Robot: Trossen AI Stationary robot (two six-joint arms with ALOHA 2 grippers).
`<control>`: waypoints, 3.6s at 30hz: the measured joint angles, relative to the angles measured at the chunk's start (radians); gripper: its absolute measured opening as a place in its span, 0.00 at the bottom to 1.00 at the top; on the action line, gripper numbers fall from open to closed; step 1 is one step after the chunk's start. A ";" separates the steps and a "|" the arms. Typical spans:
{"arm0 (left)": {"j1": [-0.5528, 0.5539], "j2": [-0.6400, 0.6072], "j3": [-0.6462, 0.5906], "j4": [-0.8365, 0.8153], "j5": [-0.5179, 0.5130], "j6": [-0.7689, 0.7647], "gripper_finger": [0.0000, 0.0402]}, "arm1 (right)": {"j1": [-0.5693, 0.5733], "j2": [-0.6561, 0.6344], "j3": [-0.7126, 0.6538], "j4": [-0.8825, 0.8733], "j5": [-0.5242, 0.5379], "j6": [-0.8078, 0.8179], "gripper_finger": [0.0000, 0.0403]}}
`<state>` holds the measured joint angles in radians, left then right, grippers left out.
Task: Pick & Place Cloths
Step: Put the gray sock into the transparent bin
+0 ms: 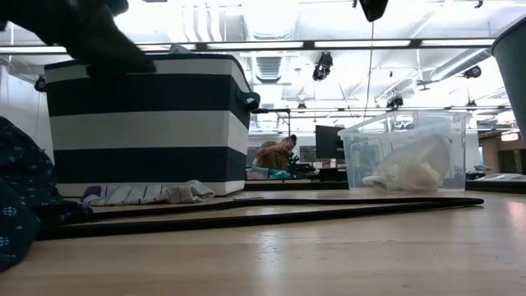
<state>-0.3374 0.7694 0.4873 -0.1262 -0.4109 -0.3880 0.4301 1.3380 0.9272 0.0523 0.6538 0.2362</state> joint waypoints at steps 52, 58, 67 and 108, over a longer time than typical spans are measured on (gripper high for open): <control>0.004 0.622 0.014 -0.206 -0.117 -0.114 0.07 | 0.011 0.001 0.000 0.034 -0.063 -0.008 0.02; 0.002 0.605 0.039 -0.164 -0.111 -0.079 0.05 | 0.011 0.009 0.000 0.036 -0.062 -0.023 0.02; 0.001 0.602 0.163 -0.127 -0.129 0.047 0.04 | 0.001 0.048 -0.001 0.032 -0.049 -0.031 0.02; 0.002 0.603 0.294 0.466 -0.032 0.265 0.05 | -0.092 0.333 0.002 0.352 -0.053 -0.222 0.66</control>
<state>-0.3359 1.3722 0.7811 0.3396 -0.4424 -0.1228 0.3379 1.6707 0.9295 0.4046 0.6008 0.0144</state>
